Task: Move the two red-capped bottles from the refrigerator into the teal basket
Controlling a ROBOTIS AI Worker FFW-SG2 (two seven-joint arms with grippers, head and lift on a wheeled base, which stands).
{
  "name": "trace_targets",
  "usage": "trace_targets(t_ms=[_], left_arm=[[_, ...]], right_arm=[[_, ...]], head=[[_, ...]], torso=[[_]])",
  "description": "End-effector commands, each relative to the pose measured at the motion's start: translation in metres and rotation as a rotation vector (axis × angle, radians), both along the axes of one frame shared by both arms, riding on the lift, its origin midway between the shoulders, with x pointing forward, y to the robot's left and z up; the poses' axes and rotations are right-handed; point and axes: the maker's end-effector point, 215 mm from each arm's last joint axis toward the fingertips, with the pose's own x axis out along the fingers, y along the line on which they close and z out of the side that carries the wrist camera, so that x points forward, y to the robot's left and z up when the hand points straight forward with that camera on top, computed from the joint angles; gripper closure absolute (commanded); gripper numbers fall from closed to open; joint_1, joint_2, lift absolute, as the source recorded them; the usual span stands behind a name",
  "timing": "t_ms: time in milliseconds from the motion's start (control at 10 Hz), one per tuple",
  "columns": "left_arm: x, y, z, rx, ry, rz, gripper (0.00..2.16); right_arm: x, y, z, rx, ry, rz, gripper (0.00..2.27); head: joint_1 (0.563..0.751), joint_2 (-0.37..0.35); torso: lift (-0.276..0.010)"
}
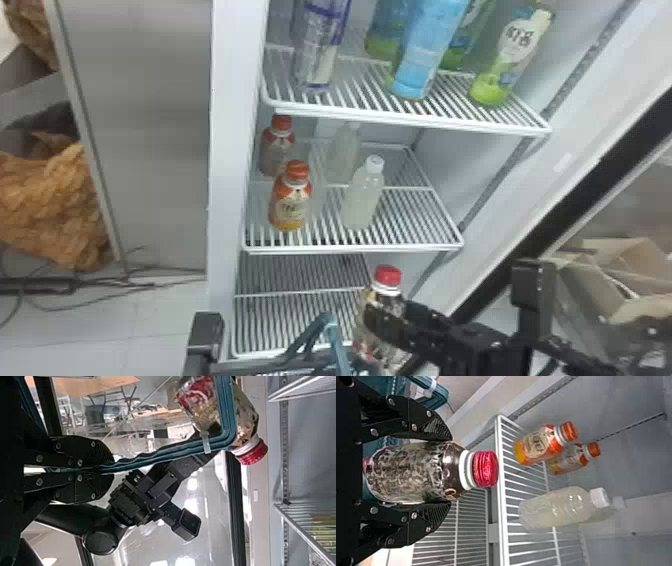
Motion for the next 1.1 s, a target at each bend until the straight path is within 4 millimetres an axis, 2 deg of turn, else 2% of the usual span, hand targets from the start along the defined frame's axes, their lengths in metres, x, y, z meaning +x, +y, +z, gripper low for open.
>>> trace_targets(t_ms=[0,500,800,1000], left_arm=[[0.0,0.0,0.0,0.003,-0.005,-0.001,1.11],[0.0,0.0,-0.001,0.004,-0.005,-0.001,1.11],[0.0,-0.001,0.0,0.003,-0.004,-0.003,1.11],[0.0,-0.001,0.0,0.003,-0.006,-0.003,1.11]], right_arm=[[-0.012,0.011,-0.013,0.022,0.067,0.021,0.63],[-0.049,0.034,-0.041,0.043,0.248,0.106,0.63],[-0.074,0.028,-0.056,0.011,0.357,0.109,0.62],[-0.069,0.031,-0.052,0.014,0.344,0.121,0.61]], head=[[0.695,-0.35],[0.695,-0.35],[0.695,-0.35],[0.695,-0.35]], torso=[[-0.228],[-0.228],[-0.228],[-0.228]])
